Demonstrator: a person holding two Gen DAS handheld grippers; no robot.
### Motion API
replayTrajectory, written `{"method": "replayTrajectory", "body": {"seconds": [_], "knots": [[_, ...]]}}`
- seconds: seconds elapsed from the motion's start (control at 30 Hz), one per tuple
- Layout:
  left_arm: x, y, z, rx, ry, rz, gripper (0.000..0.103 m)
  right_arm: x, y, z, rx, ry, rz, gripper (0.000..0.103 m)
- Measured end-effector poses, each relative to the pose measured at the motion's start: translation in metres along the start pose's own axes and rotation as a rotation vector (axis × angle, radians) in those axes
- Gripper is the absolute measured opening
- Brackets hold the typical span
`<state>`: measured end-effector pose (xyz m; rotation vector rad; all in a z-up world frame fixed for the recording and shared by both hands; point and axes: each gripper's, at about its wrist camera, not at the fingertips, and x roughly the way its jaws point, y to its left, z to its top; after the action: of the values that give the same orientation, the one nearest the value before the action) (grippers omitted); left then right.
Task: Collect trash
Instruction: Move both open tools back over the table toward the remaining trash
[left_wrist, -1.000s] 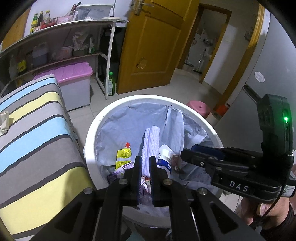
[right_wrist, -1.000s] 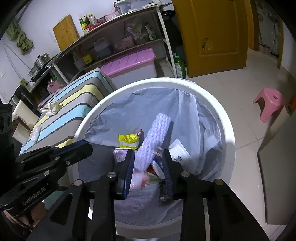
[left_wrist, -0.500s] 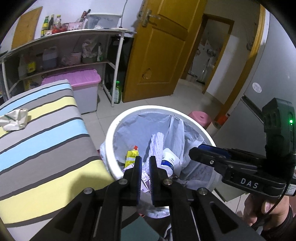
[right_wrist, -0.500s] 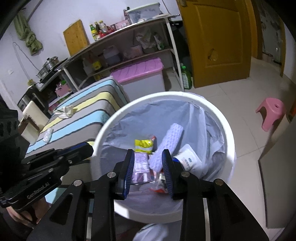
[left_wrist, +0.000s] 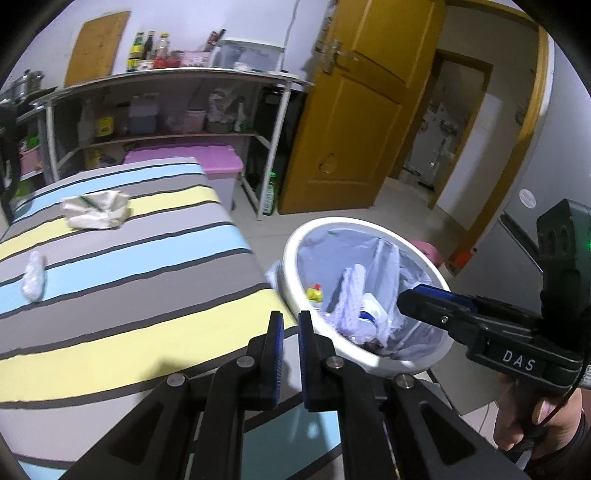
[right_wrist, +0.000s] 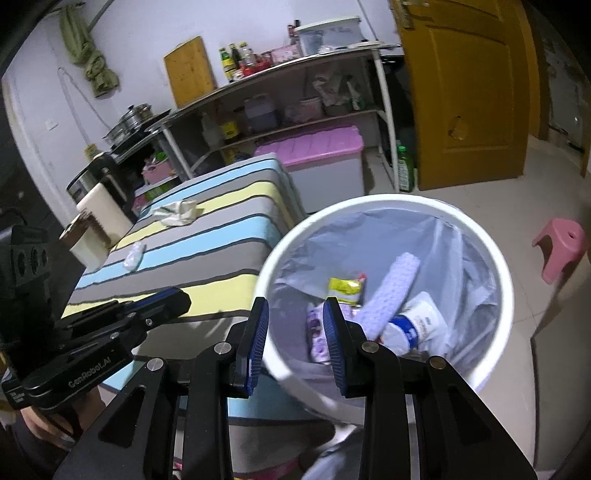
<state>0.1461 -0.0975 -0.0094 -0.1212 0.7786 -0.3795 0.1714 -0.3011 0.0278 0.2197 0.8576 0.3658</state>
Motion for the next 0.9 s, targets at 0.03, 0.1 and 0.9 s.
{"method": "replayTrajectory", "body": {"seconds": [0.03, 0.1, 0.9], "knots": [[-0.004, 0.005, -0.001, -0.01, -0.005, 0.01, 0.007, 0.002, 0.004, 0.0, -0.009, 0.002, 0.005, 0.032], [-0.009, 0.012, -0.003, -0.022, -0.011, 0.023, 0.007, 0.005, 0.013, 0.0, -0.025, 0.007, 0.024, 0.032], [-0.052, 0.107, -0.009, -0.15, -0.06, 0.2, 0.007, 0.064, 0.105, 0.017, -0.222, 0.07, 0.192, 0.046]]}}
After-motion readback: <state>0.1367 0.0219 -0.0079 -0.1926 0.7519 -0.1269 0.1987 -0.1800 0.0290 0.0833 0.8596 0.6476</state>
